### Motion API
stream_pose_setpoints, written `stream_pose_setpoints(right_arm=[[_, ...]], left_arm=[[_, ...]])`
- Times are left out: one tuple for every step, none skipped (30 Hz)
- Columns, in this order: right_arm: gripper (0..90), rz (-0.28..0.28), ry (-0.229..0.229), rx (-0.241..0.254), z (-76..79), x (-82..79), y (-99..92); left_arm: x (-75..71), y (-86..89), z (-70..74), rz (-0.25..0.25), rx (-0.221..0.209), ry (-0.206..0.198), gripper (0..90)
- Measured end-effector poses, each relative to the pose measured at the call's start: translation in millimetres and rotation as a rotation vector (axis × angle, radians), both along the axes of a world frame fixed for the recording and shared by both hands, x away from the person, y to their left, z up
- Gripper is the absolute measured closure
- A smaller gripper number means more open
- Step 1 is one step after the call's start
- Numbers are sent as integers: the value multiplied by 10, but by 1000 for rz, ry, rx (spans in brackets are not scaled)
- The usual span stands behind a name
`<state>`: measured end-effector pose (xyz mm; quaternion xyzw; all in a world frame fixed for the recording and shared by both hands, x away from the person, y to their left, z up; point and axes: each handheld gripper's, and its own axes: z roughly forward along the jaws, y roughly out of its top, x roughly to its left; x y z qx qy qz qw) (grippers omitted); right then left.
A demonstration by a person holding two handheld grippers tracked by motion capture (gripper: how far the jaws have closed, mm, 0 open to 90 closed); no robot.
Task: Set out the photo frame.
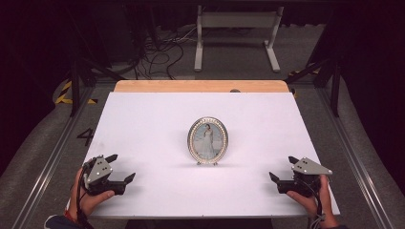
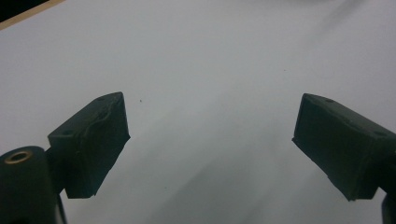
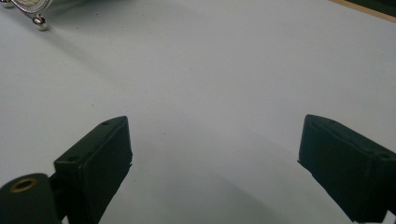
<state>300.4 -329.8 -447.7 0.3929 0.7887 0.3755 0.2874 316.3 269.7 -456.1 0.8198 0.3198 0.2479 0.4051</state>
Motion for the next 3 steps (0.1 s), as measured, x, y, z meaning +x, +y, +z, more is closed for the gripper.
stream_pose_setpoints(right_arm=[[93,0,2,0,0,-2,3],[92,1,2,0,-1,-3,5],[92,1,3,-2,-1,-4,5]], left_arm=[[3,2,4,-1,7,-1,105],[7,0,5,-2,6,-2,105],[10,-6,1,-1,-1,0,105]])
